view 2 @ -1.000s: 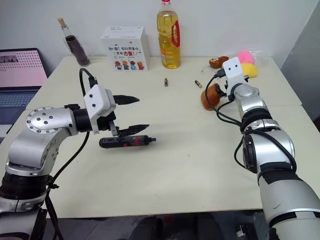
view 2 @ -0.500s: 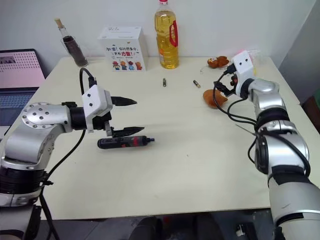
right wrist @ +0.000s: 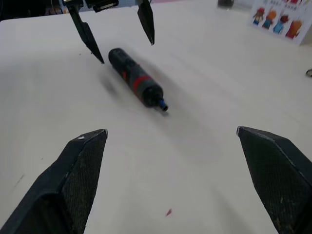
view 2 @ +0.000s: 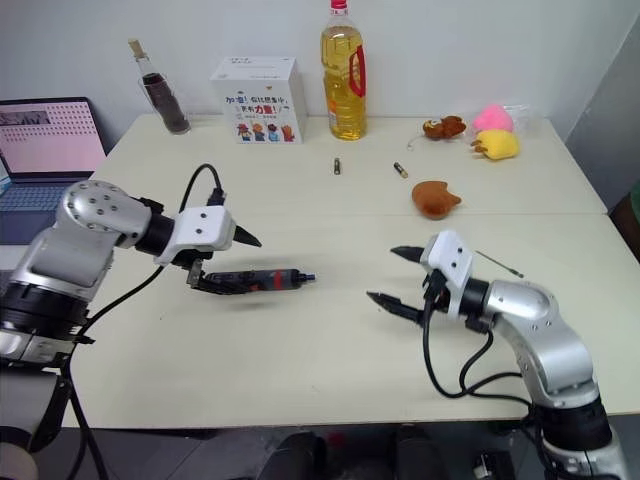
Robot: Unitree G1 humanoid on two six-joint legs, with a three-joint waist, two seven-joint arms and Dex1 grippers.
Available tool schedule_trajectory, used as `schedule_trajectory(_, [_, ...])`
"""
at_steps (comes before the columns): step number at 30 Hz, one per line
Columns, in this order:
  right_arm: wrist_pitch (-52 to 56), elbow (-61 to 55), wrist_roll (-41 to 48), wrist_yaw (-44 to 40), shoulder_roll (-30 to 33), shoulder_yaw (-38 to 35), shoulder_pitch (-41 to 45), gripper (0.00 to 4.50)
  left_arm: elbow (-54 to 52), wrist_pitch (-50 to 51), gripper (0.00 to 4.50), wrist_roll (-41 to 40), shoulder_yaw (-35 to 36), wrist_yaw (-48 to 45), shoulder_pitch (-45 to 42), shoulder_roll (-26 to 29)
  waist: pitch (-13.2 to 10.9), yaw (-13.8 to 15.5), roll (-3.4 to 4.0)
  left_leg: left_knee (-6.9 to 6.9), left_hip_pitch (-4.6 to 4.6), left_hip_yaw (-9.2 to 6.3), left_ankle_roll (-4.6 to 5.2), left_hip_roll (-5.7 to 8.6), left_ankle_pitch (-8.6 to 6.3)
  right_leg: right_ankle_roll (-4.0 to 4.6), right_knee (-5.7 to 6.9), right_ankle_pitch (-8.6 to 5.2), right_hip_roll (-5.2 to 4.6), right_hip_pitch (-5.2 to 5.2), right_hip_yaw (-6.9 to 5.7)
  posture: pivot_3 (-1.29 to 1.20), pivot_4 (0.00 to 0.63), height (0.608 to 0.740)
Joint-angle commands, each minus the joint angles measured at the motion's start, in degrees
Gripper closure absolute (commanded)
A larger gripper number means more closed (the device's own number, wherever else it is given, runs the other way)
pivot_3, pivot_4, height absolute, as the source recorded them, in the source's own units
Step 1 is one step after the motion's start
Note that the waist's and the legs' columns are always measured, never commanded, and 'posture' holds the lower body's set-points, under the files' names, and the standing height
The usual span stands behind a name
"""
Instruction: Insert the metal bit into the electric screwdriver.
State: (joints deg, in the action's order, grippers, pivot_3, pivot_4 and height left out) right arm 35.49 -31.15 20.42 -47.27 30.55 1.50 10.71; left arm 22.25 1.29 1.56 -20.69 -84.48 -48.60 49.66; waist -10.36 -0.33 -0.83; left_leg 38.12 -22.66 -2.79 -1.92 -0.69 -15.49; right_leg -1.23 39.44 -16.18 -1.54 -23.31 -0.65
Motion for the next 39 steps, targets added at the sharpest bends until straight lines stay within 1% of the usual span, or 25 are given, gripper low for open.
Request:
schedule_trajectory(1, [1.66, -8.08, 1.91, 2.38, 0.82, 0.22, -3.72, 0.02, 4.05, -1.9, 0.0, 4.2, -1.79, 0.63, -3.32, -2.37, -0.01, 0.02, -0.03, 0.01, -0.02, -0.01, 0.0, 0.0, 0.0, 0.0, 0.0, 0.0, -0.01, 0.0, -0.01, 0.0, 0.15, 0.74])
schedule_trajectory(5, [2.21, -11.05, 1.17, 4.67, 0.98, 2.78, -6.46, 0.02, 7.31, -3.17, 0.0, 7.23, -2.79, 1.28, -4.31, -3.67, -0.02, -0.22, -0.05, 0.04, 0.0, -0.02, 0.0, 0.0, 0.0, 0.0, 0.03, 0.0, 0.0, -0.01, -0.01, 0.0, 0.15, 0.74])
schedule_trajectory(10, [1.11, -11.74, 0.96, 7.11, 0.22, 4.44, -9.02, 0.02, 13.17, -5.58, 0.0, 13.42, -5.24, 5.53, -7.55, -7.08, -0.01, -0.33, -0.06, 0.02, 0.0, -0.06, 0.0, -0.02, 0.0, 0.0, 0.03, 0.0, 0.05, -0.01, -0.02, 0.0, 0.15, 0.74])
schedule_trajectory(13, [0.34, -10.98, 0.27, 8.36, -0.85, 6.27, -8.69, 0.02, 18.48, -5.11, 0.0, 14.87, -6.07, 5.32, -10.3, -9.59, -0.01, -0.32, -0.07, 0.04, -0.01, -0.06, 0.0, -0.01, 0.0, 0.0, 0.03, 0.0, 0.04, 0.0, -0.02, 0.0, 0.15, 0.74])
schedule_trajectory(15, [-0.24, -10.84, 0.69, 8.38, -0.8, 6.21, -9.14, 0.02, 21.14, -3.87, 0.0, 15.25, -6.85, 3.23, -12.09, -11.84, -0.01, -0.35, -0.07, 0.05, -0.01, -0.09, 0.01, -0.01, 0.0, 0.0, 0.03, 0.0, 0.05, 0.0, -0.07, 0.0, 0.15, 0.74])
schedule_trajectory(18, [-1.21, -10.45, -1.02, 9.06, -0.27, 8.01, -9.48, 0.02, 24.62, -4.64, 0.0, 17.32, -7.7, 3.69, -14.07, -13.09, 0.0, -0.34, -0.09, 0.06, -0.04, -0.07, 0.0, 0.01, 0.0, 0.0, 0.01, 0.0, 0.04, 0.0, -0.06, 0.0, 0.15, 0.74])
schedule_trajectory(23, [-1.58, -10.59, -1.39, 10.33, -0.62, 8.75, -9.94, 0.02, 25.35, -3.01, 0.0, 18.17, -7.84, 3.1, -15.59, -15.89, 0.0, -0.59, -0.09, 0.05, -0.02, -0.11, 0.0, 0.0, 0.0, 0.0, 0.03, 0.0, 0.05, 0.0, -0.08, 0.0, 0.15, 0.74])
schedule_trajectory(39, [-1.83, -9.7, -1.36, 12.88, -1.57, 9.15, -8.81, 0.02, 25.07, -4.14, 0.0, 20.65, -9.21, 1.92, -13.1, -18.92, 0.09, -0.61, -0.13, 0.06, 0.04, -0.08, 0.0, 0.02, 0.0, -0.01, 0.02, 0.0, 0.02, 0.06, -0.04, 0.0, 0.15, 0.74])
